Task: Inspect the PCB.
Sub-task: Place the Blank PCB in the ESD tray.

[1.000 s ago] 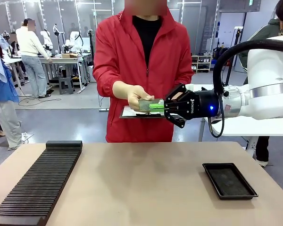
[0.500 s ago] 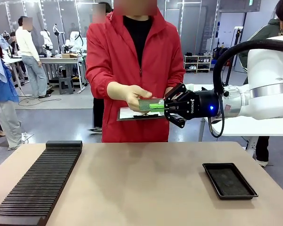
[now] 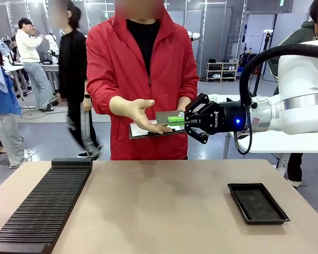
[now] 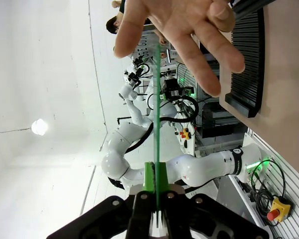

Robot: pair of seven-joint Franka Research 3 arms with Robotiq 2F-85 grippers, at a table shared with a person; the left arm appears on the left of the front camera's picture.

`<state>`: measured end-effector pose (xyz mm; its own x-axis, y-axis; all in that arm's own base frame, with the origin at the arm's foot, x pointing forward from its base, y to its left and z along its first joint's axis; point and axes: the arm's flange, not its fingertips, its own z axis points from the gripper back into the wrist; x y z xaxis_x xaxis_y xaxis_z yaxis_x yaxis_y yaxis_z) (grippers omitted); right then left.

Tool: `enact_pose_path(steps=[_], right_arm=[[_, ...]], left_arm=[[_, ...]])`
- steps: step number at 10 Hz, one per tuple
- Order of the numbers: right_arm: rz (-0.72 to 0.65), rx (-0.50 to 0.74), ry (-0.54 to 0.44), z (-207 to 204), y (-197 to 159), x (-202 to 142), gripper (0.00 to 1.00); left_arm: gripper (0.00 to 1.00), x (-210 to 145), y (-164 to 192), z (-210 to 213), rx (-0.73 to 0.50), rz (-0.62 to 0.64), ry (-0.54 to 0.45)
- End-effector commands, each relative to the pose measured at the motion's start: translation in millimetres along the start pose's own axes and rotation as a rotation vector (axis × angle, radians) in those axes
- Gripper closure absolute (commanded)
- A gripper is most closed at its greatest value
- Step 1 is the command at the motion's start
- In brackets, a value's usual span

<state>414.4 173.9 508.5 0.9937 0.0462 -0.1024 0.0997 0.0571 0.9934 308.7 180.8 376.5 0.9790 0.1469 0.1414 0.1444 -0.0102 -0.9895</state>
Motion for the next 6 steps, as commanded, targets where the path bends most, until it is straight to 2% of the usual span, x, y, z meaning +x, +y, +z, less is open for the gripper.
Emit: enact_pose_path(steps=[1, 6], right_arm=[[0.002, -0.002, -0.001, -0.6, 1.1, 0.2, 1.00], [0.002, -0.002, -0.001, -0.6, 1.1, 0.2, 1.00]], left_arm=[[0.00, -4.1, -3.1, -0.2, 0.006, 0.003, 0.005], [0.00, -4.1, -3.1, -0.2, 0.006, 0.003, 0.005]])
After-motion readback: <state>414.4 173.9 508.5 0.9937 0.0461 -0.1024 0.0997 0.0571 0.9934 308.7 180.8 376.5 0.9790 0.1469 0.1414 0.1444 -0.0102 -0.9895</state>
